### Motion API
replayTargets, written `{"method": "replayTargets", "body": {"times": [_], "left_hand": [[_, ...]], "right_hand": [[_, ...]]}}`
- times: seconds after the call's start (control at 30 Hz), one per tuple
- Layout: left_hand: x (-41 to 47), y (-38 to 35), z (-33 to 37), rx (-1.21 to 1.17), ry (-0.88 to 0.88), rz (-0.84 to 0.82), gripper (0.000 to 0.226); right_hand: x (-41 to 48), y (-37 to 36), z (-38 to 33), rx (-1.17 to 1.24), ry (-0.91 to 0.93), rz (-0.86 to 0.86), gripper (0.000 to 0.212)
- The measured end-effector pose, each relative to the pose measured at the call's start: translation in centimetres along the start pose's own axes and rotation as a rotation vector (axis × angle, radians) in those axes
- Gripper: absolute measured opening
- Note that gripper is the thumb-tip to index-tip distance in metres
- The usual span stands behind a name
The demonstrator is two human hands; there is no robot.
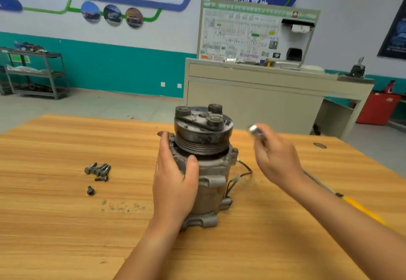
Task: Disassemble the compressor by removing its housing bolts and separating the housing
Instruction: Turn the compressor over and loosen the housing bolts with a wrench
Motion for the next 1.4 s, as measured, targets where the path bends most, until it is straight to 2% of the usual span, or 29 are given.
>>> {"method": "replayTargets", "body": {"times": [0.07,0.1,0.13,0.23,0.33,0.4,0.6,0.83,0.97,1.13,1.4], "left_hand": [[0.0,0.0,-0.1,-0.026,0.005,0.003,0.070],[0.0,-0.1,-0.2,-0.042,0.011,-0.001,0.068],[-0.1,-0.1,-0.3,-0.058,0.015,-0.004,0.069],[-0.1,-0.1,-0.5,-0.102,0.029,-0.002,0.068],[-0.2,0.1,-1.0,-0.147,0.059,0.031,0.067],[-0.4,0.2,-1.2,-0.177,0.064,0.061,0.065],[-1.1,-0.2,-1.8,-0.170,0.057,0.058,0.062],[-2.2,0.3,-1.9,-0.030,-0.102,0.028,0.060],[-2.3,0.3,-1.7,-0.024,-0.141,0.043,0.058],[-2.9,0.2,-0.7,-0.010,-0.285,0.011,0.050],[-3.3,0.0,-0.5,0.001,-0.301,-0.025,0.048]], "right_hand": [[-0.7,1.2,0.2,0.291,-0.193,-0.021,0.028],[-1.1,1.6,0.1,0.327,-0.229,-0.052,0.024],[-1.4,2.0,-0.3,0.282,-0.220,-0.091,0.019],[-2.9,3.0,-1.7,0.028,-0.091,-0.196,0.024],[-4.7,2.9,-2.4,-0.331,0.029,-0.310,0.037],[-5.2,2.8,-2.6,-0.448,0.059,-0.332,0.040],[-4.6,2.4,-2.8,-0.451,0.009,-0.407,0.023],[-4.5,2.3,-3.2,-0.561,0.047,-0.430,0.033],[-4.4,2.4,-3.5,-0.637,0.054,-0.397,0.034],[-4.2,1.8,-3.6,-0.699,0.040,-0.408,0.039],[-4.4,2.4,-3.3,-0.719,0.055,-0.429,0.043]]}}
Point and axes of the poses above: each hand's wrist, its own x-axis towards the middle knuckle, its own y-axis out of the back of the hand, z = x × y, the point moved 6 cm from there along x, towards the middle knuckle, and after that the axes turned 12 degrees about -y, right-handed, at the moved point
